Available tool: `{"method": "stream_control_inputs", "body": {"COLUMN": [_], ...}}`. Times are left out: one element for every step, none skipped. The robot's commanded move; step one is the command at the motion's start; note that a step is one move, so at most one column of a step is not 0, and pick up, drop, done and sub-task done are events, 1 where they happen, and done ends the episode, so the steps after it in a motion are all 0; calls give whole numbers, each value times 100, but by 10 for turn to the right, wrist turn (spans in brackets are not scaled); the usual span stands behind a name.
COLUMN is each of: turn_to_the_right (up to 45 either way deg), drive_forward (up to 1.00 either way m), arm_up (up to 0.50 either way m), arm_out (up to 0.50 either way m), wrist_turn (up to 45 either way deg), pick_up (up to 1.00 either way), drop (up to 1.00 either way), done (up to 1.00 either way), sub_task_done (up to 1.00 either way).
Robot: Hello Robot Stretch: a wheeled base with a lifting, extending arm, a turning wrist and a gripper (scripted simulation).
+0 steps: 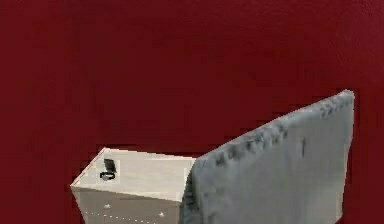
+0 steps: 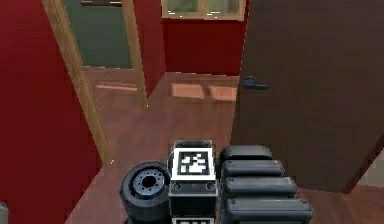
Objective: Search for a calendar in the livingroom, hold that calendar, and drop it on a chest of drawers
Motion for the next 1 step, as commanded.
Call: {"method": "stream_control_inputs", "body": {"turn_to_the_right": [450], "drive_forward": [0], "arm_up": [0], "arm_out": [0], "wrist_turn": [0], "pick_up": [0], "drop": [0], "done": [0], "sub_task_done": [0]}}
